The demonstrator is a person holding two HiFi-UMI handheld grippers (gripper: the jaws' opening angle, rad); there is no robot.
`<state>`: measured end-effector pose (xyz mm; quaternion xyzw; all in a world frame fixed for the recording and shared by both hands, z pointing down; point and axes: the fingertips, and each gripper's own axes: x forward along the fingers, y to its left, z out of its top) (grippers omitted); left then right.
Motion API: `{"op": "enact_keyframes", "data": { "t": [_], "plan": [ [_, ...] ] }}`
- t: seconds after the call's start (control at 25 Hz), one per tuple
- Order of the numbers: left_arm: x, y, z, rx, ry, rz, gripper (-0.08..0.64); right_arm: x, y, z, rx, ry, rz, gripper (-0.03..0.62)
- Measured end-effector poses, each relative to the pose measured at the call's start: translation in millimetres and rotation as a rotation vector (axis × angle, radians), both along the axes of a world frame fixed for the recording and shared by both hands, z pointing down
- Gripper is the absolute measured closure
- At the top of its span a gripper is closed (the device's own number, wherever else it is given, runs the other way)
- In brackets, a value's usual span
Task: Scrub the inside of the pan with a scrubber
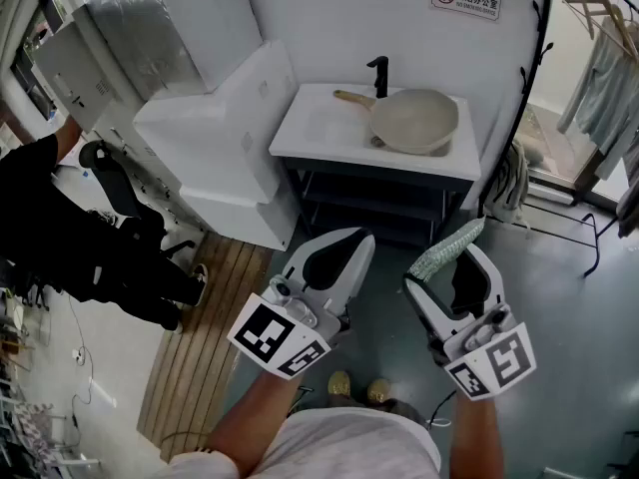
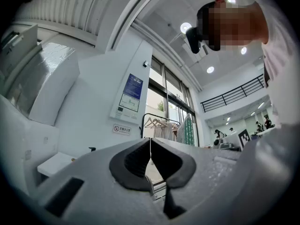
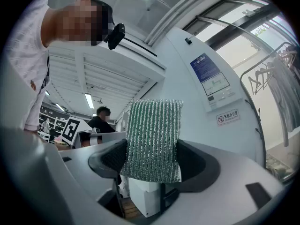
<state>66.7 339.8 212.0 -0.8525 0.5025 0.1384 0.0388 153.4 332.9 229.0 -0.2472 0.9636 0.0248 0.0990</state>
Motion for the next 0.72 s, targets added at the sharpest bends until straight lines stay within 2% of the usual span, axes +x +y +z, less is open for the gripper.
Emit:
{"op": "enact_keyframes", "data": {
  "t": [0.72],
  "plan": [
    [-7.4,-5.7,1.1,-0.001,0.004,-0.004,0.543,-3.4,-8.3,-0.3,-0.025,-0.023,0.000,0.253]
  ]
}}
